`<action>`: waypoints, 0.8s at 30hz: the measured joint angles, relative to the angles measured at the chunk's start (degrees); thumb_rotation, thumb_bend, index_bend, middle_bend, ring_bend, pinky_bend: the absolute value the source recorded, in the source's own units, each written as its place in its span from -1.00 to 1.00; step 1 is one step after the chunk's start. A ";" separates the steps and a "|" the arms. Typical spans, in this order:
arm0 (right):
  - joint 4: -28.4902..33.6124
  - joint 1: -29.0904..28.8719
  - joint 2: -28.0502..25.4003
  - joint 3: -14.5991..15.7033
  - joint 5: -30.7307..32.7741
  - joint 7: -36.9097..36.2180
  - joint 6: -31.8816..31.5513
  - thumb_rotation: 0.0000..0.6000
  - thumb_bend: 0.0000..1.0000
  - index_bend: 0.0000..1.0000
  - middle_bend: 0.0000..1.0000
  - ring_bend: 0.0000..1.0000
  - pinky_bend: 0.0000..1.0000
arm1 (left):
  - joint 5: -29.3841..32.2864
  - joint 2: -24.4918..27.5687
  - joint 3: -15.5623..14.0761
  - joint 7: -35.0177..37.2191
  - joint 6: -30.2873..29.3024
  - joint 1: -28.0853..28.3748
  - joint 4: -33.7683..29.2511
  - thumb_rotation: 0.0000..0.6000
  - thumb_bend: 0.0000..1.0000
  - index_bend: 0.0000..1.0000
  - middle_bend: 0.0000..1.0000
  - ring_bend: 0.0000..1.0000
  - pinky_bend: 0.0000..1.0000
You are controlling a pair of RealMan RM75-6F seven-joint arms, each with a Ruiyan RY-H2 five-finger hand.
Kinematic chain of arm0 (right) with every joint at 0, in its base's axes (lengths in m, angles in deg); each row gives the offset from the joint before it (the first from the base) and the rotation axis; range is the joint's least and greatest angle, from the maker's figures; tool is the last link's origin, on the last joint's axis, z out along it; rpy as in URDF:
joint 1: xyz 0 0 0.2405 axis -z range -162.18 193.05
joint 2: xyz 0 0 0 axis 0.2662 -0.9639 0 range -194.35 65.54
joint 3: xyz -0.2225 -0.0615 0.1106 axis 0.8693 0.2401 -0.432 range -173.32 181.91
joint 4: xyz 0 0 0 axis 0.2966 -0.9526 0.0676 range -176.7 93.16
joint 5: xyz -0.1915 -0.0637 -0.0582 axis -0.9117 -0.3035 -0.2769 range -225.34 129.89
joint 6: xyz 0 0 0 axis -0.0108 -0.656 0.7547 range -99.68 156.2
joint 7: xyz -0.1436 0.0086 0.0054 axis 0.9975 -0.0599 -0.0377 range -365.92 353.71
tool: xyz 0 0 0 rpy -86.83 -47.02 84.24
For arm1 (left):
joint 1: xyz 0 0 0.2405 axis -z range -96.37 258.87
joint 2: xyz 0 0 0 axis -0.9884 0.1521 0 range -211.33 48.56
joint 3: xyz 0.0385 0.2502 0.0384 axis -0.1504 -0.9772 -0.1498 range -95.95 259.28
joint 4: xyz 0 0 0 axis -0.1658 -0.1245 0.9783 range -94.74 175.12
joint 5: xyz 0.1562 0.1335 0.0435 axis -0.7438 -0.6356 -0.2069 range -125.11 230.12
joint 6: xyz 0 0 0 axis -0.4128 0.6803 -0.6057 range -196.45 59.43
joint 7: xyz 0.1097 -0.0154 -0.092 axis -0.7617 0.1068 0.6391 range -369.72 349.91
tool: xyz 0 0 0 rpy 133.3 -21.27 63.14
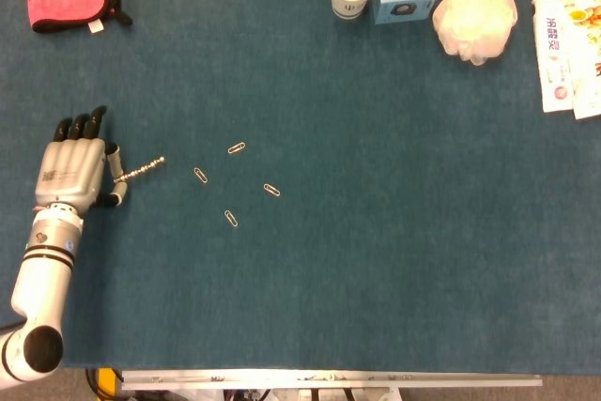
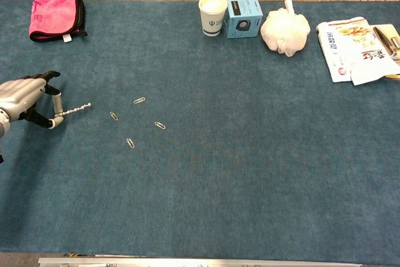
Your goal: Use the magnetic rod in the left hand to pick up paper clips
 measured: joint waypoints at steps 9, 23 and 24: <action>0.08 0.15 -0.11 0.05 -0.20 -0.17 -0.33 1.00 -1.00 -0.64 -0.68 -0.52 0.07 | -2.84 3.01 -1.16 -4.23 -3.56 -0.30 -6.93 1.00 -0.34 0.15 -0.94 -1.00 -0.94; 0.08 0.57 -0.50 0.01 -0.45 -1.10 -1.14 1.00 -1.00 -0.64 -0.68 -0.52 0.07 | -5.64 6.12 -4.02 -17.14 -7.68 0.97 -15.90 1.00 -0.34 0.16 -0.92 -1.00 -0.94; 0.07 0.59 -0.52 0.00 -0.45 -1.14 -1.15 1.00 -1.00 -0.64 -0.68 -0.52 0.07 | -5.58 6.21 -4.21 -18.33 -7.95 1.16 -16.36 1.00 -0.34 0.16 -0.92 -1.00 -0.94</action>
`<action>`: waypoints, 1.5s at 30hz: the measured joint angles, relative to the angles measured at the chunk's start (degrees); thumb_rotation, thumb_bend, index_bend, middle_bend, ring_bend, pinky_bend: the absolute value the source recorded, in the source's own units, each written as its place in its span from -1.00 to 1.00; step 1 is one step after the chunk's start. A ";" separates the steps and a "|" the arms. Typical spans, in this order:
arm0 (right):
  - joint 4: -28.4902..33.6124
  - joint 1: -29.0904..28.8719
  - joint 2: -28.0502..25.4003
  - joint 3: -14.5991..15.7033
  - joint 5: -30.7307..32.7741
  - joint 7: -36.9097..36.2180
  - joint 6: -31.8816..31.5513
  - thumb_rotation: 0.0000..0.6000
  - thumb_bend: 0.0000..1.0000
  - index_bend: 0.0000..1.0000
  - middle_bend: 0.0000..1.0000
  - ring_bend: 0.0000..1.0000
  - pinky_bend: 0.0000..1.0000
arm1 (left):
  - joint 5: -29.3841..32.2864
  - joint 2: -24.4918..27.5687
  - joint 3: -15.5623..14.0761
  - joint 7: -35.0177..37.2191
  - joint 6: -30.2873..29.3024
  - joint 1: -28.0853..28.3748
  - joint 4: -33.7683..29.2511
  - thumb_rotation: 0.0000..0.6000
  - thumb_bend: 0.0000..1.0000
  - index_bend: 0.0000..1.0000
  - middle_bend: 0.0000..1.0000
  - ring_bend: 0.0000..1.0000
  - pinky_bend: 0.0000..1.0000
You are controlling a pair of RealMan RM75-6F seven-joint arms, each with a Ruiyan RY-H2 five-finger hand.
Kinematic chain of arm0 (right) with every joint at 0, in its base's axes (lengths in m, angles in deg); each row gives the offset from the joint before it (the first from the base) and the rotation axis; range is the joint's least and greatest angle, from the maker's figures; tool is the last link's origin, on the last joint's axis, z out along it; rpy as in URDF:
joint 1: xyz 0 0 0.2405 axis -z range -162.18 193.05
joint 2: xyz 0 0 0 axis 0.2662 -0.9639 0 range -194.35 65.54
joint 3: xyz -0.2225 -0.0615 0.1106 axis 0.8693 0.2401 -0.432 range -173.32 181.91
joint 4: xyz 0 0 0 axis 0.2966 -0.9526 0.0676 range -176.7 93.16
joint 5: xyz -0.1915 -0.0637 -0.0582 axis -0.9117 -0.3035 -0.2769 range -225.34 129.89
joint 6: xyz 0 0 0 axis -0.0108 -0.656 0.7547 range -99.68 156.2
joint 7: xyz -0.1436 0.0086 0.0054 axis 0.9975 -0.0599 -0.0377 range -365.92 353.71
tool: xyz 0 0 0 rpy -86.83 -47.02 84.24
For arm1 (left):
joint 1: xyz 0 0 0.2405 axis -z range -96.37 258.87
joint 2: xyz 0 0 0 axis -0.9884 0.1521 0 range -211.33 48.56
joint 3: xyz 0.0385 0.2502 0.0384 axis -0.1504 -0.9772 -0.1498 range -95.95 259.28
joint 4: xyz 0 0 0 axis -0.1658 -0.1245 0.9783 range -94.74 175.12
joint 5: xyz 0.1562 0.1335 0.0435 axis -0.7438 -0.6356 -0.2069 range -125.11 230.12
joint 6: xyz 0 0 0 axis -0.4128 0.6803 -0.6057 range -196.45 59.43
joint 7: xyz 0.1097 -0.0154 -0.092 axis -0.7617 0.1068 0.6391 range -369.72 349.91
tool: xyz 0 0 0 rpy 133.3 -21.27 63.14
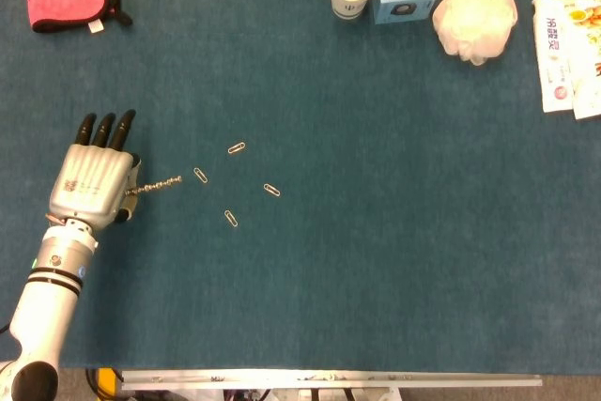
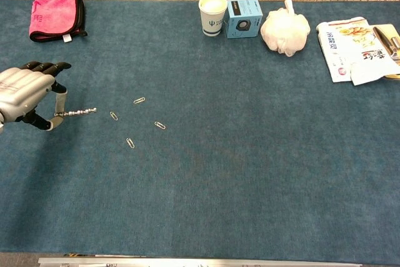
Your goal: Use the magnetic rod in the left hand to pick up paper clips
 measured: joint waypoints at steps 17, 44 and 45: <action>0.10 0.46 -0.40 -0.03 -0.24 -0.76 -0.80 1.00 -1.00 -0.64 -0.68 -0.52 0.07 | 3.91 -1.83 -1.20 -14.66 -1.95 4.31 -3.24 1.00 -0.34 0.17 -0.92 -1.00 -0.94; 0.16 0.92 -0.61 -0.20 -0.37 -1.15 -1.60 1.00 -1.00 -0.64 -0.68 -0.52 0.07 | 12.41 -7.12 0.54 -20.62 -2.17 10.36 1.57 1.00 -0.34 0.18 -0.92 -1.00 -0.94; 0.16 0.95 -0.62 -0.21 -0.37 -1.20 -1.67 1.00 -1.00 -0.64 -0.68 -0.52 0.07 | 12.54 -7.39 0.45 -20.75 -2.21 10.51 1.71 1.00 -0.34 0.18 -0.92 -1.00 -0.94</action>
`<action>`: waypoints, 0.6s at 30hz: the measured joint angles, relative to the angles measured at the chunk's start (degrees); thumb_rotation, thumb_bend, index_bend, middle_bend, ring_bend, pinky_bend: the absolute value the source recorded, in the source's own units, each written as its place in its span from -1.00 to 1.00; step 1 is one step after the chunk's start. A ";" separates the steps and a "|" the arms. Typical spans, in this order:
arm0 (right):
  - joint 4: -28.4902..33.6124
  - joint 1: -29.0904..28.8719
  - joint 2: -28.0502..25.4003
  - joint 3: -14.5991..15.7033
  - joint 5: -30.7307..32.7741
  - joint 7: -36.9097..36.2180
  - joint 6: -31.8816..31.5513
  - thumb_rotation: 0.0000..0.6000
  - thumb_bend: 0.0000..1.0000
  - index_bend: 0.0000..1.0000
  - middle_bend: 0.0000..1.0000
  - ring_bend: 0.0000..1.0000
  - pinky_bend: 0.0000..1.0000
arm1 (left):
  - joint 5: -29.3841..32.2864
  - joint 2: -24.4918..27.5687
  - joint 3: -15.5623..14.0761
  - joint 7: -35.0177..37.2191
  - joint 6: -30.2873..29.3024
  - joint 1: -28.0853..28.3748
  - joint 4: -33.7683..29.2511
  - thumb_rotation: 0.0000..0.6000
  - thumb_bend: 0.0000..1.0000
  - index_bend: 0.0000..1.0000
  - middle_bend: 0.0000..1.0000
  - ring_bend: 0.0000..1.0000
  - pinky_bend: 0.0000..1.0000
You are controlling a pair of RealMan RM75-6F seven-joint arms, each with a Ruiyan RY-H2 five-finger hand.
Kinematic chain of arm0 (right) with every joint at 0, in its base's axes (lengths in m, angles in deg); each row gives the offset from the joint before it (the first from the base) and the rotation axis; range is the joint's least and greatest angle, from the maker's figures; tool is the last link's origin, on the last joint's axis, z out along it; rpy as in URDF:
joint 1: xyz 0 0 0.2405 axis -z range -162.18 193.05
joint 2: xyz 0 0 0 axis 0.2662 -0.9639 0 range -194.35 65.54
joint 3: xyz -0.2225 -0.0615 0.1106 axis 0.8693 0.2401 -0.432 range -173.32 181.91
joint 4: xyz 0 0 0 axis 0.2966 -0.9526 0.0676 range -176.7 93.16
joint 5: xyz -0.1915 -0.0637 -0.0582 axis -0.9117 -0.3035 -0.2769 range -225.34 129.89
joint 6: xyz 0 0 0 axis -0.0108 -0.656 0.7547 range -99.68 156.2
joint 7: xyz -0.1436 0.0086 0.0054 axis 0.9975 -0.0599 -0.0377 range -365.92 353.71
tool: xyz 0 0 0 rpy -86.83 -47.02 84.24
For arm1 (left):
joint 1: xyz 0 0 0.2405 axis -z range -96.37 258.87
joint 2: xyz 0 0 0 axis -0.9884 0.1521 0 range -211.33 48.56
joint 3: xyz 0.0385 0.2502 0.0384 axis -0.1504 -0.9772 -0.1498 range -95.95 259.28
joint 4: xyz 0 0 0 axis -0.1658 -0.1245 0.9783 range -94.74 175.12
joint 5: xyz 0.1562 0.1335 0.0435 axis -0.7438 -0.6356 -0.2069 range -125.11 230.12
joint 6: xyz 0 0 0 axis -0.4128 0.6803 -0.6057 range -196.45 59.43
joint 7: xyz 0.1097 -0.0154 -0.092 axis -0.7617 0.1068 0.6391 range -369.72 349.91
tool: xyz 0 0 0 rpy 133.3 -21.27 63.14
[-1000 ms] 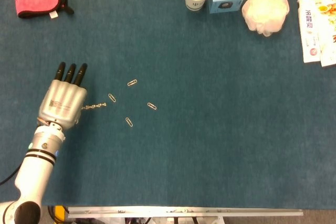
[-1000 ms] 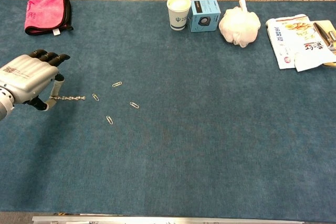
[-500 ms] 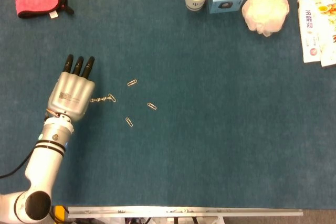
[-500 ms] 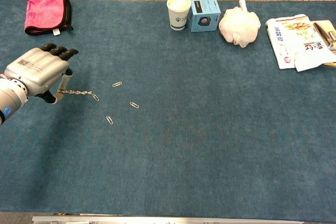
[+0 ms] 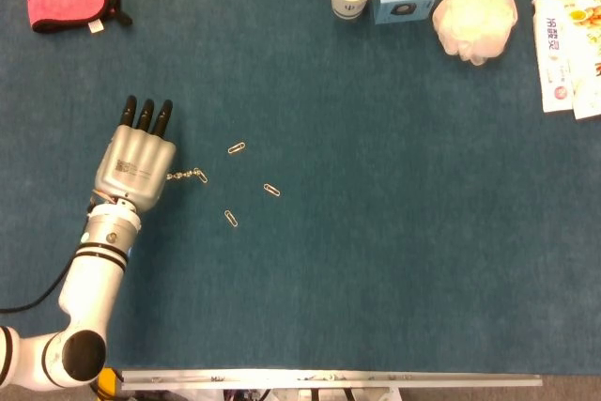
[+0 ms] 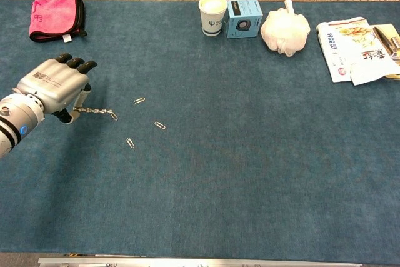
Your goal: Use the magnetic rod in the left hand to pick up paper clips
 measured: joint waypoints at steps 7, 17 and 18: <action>-0.05 0.11 -0.11 -0.05 0.05 -0.30 -0.09 1.00 -1.00 -0.64 -0.68 -0.52 0.07 | 0.36 -1.91 -0.49 -0.81 -0.66 0.65 0.62 1.00 -0.34 0.18 -0.92 -1.00 -0.94; -0.09 0.34 -0.27 -0.15 0.00 -0.80 -0.51 1.00 -1.00 -0.64 -0.68 -0.52 0.07 | 0.56 -3.11 -0.76 -0.83 -1.10 1.41 1.49 1.00 -0.34 0.19 -0.92 -1.00 -0.94; -0.11 0.35 -0.27 -0.16 0.00 -0.83 -0.53 1.00 -1.00 -0.64 -0.68 -0.52 0.07 | 0.29 -3.07 -0.62 -0.67 -1.23 1.50 1.29 1.00 -0.34 0.19 -0.92 -1.00 -0.94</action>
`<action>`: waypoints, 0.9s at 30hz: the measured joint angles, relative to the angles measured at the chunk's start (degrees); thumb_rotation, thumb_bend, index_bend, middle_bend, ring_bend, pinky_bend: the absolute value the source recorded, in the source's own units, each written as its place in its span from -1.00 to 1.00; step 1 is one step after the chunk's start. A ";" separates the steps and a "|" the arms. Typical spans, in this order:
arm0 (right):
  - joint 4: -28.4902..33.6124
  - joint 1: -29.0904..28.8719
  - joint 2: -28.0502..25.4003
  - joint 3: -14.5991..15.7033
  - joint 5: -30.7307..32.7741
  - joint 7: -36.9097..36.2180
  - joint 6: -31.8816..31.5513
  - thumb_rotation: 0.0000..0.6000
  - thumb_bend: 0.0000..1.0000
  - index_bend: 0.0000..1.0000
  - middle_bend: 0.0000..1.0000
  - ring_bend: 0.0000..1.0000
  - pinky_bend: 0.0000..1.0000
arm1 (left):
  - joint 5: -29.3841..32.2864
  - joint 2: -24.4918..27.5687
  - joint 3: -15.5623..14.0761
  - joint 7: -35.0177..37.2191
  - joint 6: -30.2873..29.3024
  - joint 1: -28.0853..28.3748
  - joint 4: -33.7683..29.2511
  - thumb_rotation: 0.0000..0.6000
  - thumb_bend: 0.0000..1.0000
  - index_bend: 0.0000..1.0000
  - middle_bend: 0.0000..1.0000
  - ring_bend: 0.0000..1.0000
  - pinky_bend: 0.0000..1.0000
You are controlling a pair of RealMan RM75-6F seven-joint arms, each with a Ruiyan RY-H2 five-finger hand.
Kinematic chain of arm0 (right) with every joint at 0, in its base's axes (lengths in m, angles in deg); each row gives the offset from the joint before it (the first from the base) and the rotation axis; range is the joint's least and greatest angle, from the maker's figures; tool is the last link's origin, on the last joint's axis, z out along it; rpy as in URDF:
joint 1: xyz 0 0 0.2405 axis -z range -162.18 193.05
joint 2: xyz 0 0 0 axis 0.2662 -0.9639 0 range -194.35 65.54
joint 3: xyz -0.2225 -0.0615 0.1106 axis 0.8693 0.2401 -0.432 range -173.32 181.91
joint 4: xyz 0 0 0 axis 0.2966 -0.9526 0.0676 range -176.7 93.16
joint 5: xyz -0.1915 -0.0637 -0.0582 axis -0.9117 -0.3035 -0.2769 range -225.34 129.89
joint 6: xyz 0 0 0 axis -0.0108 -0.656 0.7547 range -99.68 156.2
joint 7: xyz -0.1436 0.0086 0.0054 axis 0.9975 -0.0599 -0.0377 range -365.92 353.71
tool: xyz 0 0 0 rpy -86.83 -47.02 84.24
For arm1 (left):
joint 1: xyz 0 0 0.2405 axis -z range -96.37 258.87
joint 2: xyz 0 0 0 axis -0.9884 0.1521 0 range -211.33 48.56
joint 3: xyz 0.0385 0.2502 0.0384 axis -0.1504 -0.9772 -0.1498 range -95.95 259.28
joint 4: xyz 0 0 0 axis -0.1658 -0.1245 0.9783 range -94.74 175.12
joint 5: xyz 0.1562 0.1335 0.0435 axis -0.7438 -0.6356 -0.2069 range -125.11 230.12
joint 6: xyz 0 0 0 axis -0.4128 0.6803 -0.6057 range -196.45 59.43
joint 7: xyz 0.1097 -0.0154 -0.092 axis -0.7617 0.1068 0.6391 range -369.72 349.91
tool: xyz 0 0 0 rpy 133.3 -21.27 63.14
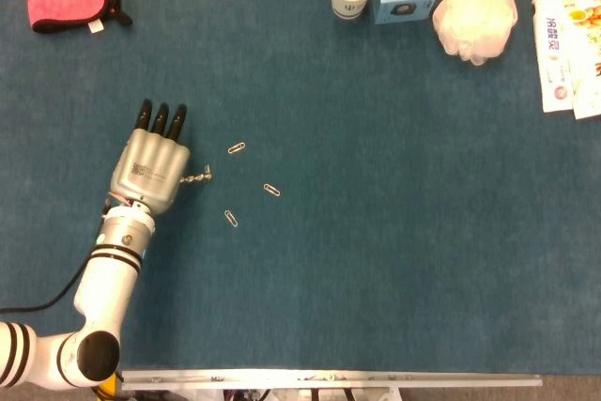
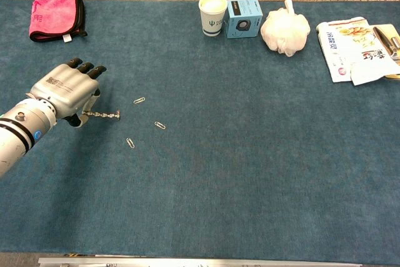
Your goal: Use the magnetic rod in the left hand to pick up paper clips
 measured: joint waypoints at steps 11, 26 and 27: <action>-0.04 0.13 -0.07 0.02 -0.21 -0.25 -0.23 1.00 -1.00 -0.64 -0.69 -0.52 0.07 | -0.80 -0.57 1.39 -0.89 -1.37 1.66 -1.52 1.00 -0.34 0.19 -0.92 -1.00 -0.94; -0.11 0.24 -0.37 -0.02 -0.13 -1.03 -0.18 1.00 -1.00 -0.64 -0.68 -0.52 0.07 | 3.81 -4.40 3.88 -3.75 0.77 5.68 2.93 1.00 -0.34 0.19 -0.92 -1.00 -0.94; -0.13 0.24 -0.39 -0.03 -0.11 -1.09 -0.17 1.00 -1.00 -0.64 -0.68 -0.52 0.07 | 4.39 -4.64 4.09 -3.82 1.02 5.97 3.55 1.00 -0.34 0.19 -0.92 -1.00 -0.94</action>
